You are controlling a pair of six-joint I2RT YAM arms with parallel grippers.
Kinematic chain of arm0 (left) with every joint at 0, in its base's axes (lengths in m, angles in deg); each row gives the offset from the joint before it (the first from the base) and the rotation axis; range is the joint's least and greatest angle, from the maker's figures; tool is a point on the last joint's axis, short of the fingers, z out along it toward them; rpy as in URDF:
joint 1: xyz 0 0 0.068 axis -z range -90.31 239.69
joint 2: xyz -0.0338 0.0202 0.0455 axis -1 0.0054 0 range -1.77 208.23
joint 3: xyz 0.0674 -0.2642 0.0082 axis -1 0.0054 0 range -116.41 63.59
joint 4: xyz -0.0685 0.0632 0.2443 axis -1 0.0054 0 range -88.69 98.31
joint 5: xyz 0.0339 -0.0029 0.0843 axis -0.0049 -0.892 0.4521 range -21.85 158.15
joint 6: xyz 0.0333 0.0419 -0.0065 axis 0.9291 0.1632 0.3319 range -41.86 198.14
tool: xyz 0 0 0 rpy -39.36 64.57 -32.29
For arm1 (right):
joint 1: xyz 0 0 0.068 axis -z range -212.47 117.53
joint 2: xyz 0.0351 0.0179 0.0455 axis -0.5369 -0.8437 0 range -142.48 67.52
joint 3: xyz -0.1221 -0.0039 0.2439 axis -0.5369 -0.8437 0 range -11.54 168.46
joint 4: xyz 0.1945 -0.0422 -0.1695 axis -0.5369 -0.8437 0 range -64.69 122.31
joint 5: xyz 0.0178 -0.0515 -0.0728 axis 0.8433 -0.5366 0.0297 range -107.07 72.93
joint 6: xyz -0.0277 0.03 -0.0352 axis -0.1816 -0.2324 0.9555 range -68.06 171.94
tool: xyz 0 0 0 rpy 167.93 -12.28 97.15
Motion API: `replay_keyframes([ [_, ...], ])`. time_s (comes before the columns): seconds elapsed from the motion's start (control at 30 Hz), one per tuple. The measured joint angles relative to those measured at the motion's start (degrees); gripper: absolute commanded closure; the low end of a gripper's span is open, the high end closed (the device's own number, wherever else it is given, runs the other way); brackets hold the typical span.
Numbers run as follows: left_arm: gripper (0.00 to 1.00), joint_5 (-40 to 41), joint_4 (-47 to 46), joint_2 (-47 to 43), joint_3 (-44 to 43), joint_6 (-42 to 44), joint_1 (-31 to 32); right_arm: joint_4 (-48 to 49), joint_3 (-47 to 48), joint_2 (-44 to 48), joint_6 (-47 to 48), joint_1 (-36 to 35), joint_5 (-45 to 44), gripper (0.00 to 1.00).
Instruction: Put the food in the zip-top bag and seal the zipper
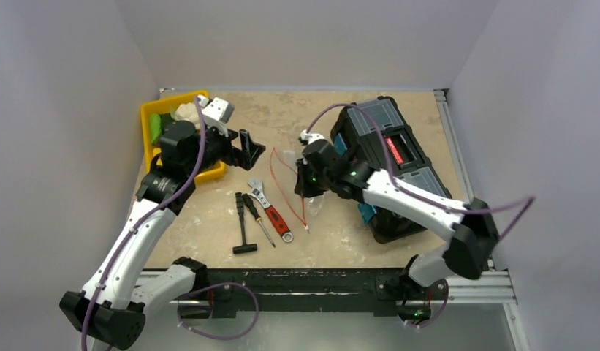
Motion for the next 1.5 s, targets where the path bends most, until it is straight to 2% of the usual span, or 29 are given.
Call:
replay_keyframes([
  [0.1, 0.05, 0.8, 1.5, 3.0, -1.3, 0.9, 2.3, 4.3, -0.2, -9.9, -0.6, 0.0, 1.9, 1.00],
  [0.2, 0.11, 0.7, 3.0, 6.2, -1.8, 1.3, 3.7, 6.5, 0.0, -14.0, -1.1, 0.0, 3.0, 1.00],
  [0.37, 0.14, -0.2, 5.1, 10.7, -3.2, 1.3, 4.1, 9.7, 1.4, -12.6, -3.4, 0.0, 2.1, 1.00],
  [0.6, 0.07, -0.2, 5.9, 10.2, -3.4, 1.3, 4.3, 14.6, 1.8, -6.9, -7.6, 2.8, 1.2, 1.00],
  [0.8, 0.08, -0.1, 5.0, 8.6, -3.4, 1.4, 4.9, 16.3, 3.2, -7.3, -9.6, 5.0, 3.7, 1.00],
  [1.03, 0.05, -1.5, 5.2, 12.2, -3.6, 1.4, 7.3, 19.0, 3.2, -7.8, -11.9, 4.7, 5.7, 1.00],
  [1.17, 0.11, 2.4, 6.1, 12.6, -4.1, 2.1, 10.7, 18.8, 2.9, -9.3, -13.5, 4.5, 5.4, 1.00],
  [1.3, 0.15, 10.8, 6.7, 13.0, -4.4, 3.3, 14.4, 17.8, 2.7, -10.3, -16.0, 2.7, 1.5, 1.00],
  [1.4, 0.24, 18.6, 7.5, 14.1, -4.9, 4.6, 17.0, 14.4, 3.1, -10.8, -18.3, -0.5, -5.5, 1.00],
  [1.5, 0.40, 24.7, 7.9, 16.3, -6.0, 5.5, 18.6, 11.8, 4.3, -11.3, -20.2, -3.4, -9.4, 1.00],
])
